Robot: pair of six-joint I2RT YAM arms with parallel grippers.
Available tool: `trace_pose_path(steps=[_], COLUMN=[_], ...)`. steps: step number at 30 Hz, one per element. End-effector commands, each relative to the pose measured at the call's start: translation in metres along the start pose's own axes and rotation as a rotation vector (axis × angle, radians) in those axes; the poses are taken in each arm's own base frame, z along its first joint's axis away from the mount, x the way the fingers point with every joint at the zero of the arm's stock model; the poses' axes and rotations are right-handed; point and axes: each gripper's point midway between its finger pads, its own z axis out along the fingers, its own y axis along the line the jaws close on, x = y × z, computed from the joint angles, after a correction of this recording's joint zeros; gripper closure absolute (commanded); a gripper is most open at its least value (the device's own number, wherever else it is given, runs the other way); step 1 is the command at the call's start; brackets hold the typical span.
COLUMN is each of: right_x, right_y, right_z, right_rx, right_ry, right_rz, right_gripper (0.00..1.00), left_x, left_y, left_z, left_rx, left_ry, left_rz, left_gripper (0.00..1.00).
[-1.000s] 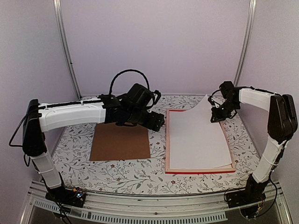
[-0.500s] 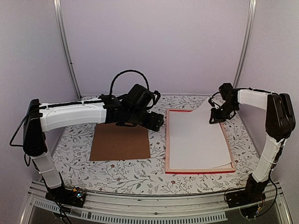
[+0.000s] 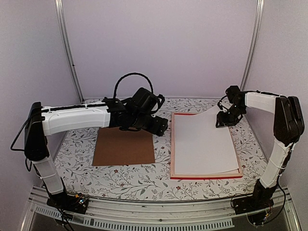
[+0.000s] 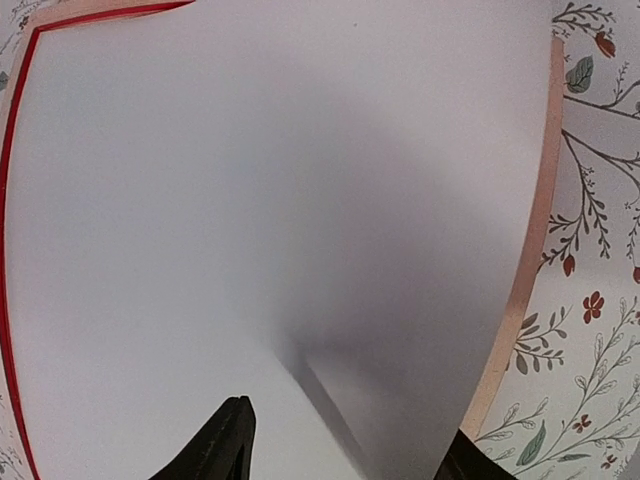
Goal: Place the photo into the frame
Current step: Place the photo on the mat board.
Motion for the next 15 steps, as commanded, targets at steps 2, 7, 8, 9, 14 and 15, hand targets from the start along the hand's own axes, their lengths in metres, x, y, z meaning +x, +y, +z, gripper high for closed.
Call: trace_pose_path(steps=[2,7,8,9,14,15], right_x=[0.002,0.003,0.003,0.003,0.0,-0.002], right_y=[-0.016,-0.026,-0.029,-0.031,-0.042,-0.043], right_z=[0.0,-0.005,-0.006,-0.007,-0.016,-0.019], right_rx=[0.081,0.14,0.157,0.17,0.237,0.246], right_ry=[-0.003,-0.012,-0.013,-0.014,-0.033,-0.041], right_rz=[0.056,0.072,0.078,0.08,0.095,0.097], right_gripper=[0.42,0.35,0.34,0.32,0.24,0.23], left_x=[0.009,0.011,0.011,0.012,0.015,0.016], left_y=[0.016,0.019,0.02,0.021,0.031,0.034], left_z=[0.005,0.004,0.005,0.004,0.003,0.003], left_rx=[-0.049,-0.058,-0.06,-0.063,-0.087,-0.09], left_ry=[0.024,0.028,0.028,0.029,0.037,0.038], left_rz=[-0.003,-0.005,-0.005,-0.003,-0.021,-0.028], left_gripper=[0.14,0.14,0.14,0.14,0.14,0.14])
